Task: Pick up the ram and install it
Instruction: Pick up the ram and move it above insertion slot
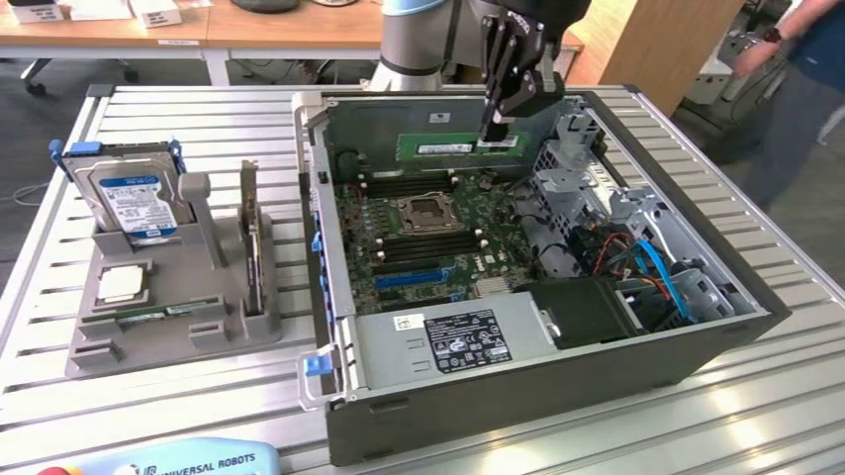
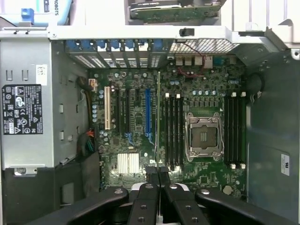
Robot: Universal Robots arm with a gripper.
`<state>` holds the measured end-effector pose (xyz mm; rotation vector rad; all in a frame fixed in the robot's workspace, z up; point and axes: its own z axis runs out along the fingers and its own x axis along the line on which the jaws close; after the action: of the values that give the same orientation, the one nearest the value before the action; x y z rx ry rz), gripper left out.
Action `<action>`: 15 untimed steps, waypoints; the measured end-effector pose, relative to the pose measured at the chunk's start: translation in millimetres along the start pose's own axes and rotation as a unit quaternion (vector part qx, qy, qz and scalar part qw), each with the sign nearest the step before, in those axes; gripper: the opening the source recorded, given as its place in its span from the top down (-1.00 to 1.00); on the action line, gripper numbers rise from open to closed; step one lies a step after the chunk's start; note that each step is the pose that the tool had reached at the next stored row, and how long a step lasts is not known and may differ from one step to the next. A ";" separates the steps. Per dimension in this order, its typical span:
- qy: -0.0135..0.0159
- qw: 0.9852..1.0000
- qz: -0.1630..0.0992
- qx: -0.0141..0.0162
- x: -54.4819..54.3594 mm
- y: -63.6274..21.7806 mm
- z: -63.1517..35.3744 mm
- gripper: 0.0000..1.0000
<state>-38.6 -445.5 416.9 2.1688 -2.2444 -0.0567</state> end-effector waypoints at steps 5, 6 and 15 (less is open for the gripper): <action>0.000 1.000 0.002 0.000 -13.1 0.4 1.3 0.77; 0.000 1.000 0.003 0.000 -15.6 0.5 1.6 0.77; 0.000 1.000 0.006 0.000 -36.0 1.1 3.1 0.77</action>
<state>-38.6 -409.4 414.2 2.1557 -2.2572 -0.0568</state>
